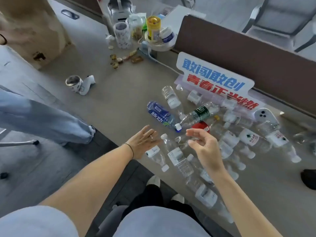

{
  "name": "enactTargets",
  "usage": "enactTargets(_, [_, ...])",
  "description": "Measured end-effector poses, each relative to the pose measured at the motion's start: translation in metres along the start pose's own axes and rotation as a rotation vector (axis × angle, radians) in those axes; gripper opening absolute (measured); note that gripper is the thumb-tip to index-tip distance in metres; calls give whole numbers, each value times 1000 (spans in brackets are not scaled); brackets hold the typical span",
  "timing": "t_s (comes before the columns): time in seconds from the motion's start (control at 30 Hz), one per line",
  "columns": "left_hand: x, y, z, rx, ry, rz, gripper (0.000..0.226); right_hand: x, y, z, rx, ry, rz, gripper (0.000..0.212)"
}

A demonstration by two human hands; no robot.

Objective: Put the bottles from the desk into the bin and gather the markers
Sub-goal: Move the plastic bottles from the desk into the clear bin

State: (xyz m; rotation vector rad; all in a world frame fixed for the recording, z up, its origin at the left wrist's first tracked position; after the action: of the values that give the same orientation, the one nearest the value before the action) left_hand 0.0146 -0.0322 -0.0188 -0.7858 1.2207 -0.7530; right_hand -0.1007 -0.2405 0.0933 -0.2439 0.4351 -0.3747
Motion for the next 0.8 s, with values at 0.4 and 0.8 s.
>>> enactTargets(0.4, [13, 45, -21, -160, -154, -80, 77, 5, 8, -27, -97, 103, 11, 39])
enactTargets(0.8, [-49, 54, -10, -685, -661, -503, 71, 27, 34, -70, -462, 204, 30, 36])
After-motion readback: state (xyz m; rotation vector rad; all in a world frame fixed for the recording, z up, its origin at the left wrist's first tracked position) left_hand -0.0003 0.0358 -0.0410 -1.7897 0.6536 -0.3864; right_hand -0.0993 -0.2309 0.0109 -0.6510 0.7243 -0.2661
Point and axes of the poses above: each hand's wrist, its own x-axis towards the middle knuckle, its own y-axis out of the palm, z = x × y, the point moved 4 cm from there along x, towards the middle knuckle, and after that the axes turned 11 degrees about y, right-handed, at the moved point
